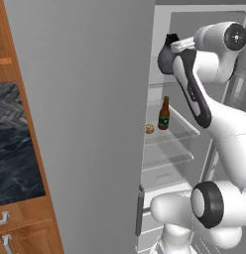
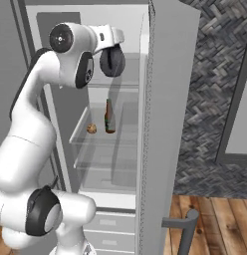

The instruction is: Move the apricot and beer from the top shelf to the second highest shelf to make space. Then, place the pitcher from the counter on the cleared top shelf.

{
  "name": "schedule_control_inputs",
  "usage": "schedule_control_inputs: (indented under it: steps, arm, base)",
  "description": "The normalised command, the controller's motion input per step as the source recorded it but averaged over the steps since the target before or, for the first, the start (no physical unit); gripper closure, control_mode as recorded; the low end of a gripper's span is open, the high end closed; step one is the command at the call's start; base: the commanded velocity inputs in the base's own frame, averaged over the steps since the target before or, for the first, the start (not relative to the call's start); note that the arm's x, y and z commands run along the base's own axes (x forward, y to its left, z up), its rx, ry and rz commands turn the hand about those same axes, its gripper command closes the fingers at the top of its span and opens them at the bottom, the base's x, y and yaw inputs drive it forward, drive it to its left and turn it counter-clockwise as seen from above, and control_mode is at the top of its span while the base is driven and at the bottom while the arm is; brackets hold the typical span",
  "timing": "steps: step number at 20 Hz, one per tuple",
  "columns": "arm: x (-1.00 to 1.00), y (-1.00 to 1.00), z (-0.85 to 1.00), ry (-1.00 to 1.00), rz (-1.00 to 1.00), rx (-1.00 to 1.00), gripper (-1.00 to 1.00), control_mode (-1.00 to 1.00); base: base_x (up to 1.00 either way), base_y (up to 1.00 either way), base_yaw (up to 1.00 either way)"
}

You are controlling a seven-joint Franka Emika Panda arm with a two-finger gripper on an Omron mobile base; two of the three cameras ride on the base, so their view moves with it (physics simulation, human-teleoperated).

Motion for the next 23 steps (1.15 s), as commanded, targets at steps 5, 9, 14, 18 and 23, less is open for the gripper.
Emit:
schedule_control_inputs:
  steps: [5,9,14,18,23]
  arm:
    - [-1.0,0.02,-0.42,0.05,-0.05,-0.03,-1.0,-1.0]
    - [-1.0,0.0,-0.72,0.14,-0.06,0.0,-1.0,-1.0]
    - [-1.0,0.08,-0.84,0.21,-0.04,0.0,-1.0,-1.0]
    - [-1.0,0.11,-0.54,0.22,0.0,0.0,-1.0,-1.0]
    - [-0.9,0.5,-0.27,0.1,0.0,0.0,-1.0,-1.0]
  base:
    - [0.0,0.0,0.0]
    - [0.0,0.0,0.0]
    - [0.0,0.0,0.0]
    - [0.0,0.0,0.0]
    - [0.0,0.0,0.0]
